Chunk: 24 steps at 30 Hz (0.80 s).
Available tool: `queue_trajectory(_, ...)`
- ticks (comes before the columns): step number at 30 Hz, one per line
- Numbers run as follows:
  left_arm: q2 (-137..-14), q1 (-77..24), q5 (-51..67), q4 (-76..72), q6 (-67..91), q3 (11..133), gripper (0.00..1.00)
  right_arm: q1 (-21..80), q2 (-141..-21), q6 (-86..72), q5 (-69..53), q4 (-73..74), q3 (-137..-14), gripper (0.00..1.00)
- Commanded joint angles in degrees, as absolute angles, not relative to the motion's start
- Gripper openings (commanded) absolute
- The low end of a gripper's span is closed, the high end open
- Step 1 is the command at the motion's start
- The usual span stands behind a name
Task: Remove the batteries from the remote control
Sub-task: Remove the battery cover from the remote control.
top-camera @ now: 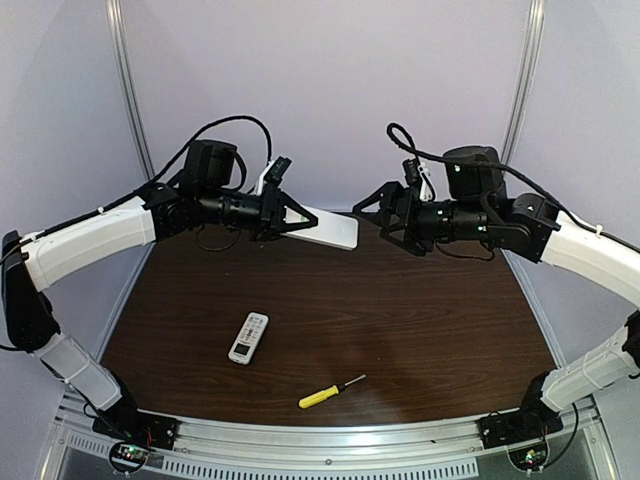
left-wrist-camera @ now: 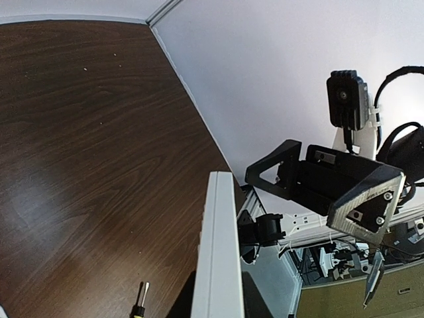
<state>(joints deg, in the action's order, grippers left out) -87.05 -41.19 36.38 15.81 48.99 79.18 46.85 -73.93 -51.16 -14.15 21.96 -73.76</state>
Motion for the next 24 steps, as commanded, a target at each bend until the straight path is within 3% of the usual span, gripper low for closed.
queue_trajectory(1,-87.67,-40.95,41.22,4.77,52.6,78.31,0.0,46.58,-75.26,-52.46,-18.97,20.72,-75.0,0.91)
queue_trajectory(24,-87.76,-41.01,43.65,1.71,53.09,79.35,0.0,46.58,-76.85,-53.0,-21.94,16.97,-74.15,0.55)
